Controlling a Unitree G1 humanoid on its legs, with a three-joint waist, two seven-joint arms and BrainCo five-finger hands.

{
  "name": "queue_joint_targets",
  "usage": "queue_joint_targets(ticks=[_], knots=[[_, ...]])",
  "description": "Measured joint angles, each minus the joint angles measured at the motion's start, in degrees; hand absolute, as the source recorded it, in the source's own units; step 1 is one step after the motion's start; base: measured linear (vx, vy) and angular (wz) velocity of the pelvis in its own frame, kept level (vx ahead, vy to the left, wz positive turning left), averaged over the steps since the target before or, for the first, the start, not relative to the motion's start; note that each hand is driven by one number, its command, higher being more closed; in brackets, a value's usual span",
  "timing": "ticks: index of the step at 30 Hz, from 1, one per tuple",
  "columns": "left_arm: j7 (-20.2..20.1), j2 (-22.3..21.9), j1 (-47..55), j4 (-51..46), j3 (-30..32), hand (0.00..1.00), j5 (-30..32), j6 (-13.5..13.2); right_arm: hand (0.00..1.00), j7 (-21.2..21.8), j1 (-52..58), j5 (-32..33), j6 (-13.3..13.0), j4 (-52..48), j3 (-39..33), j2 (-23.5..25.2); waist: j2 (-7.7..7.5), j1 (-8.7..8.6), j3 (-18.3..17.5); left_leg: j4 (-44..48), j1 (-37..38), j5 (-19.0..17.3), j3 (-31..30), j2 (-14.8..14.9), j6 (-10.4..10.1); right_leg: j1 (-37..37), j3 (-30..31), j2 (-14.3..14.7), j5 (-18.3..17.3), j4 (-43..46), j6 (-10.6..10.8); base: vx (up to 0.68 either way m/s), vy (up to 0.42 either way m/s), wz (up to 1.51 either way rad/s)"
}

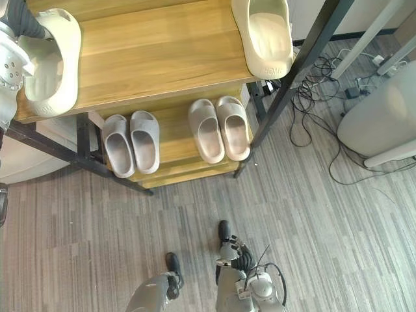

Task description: Organize the slippers on the shoe rack

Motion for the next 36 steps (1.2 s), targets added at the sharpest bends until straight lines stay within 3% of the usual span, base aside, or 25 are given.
queue_joint_targets(ticks=[9,18,26,36], knots=[[0.1,-0.3,-2.3,0.0,-0.6,1.00,-0.2,0.0,0.00,0.0,-0.1,0.0,0.0,-0.3,-0.2,0.0,-0.15,-1.18,0.2,2.6,-0.7,-2.1,0.5,0.3,0.6,-0.2,1.2,0.3,0.5,0.0,0.4,0.02,0.069,-0.08],[0.2,-1.6,-2.3,-0.3,-0.6,1.00,-1.3,0.1,0.00,-0.2,0.0,0.0,0.0,-2.0,-0.3,0.0,-0.24,-1.23,0.2,2.8,0.3,-2.3,0.4,0.4,0.6,0.9,1.4,0.3,0.3,0.0,0.2,0.00,0.052,0.00],[1.4,-5.8,1.0,-8.8,-0.6,1.00,-1.3,-0.3,0.00,-0.2,0.2,0.0,0.0,-1.9,-0.3,-0.1,-0.21,-1.96,0.2,4.6,0.4,-3.3,-0.2,0.8,0.5,2.0,0.7,0.6,0.0,0.0,0.1,0.01,0.049,0.02],[2.5,-10.4,2.0,-10.5,-0.8,1.00,-1.3,-0.6,0.00,-0.2,0.2,0.0,0.1,-1.8,-0.2,-0.3,0.65,-2.33,-0.3,4.7,1.1,-3.5,-0.3,0.6,0.7,2.8,0.6,0.5,-0.2,0.0,-0.2,0.02,0.049,0.00]])
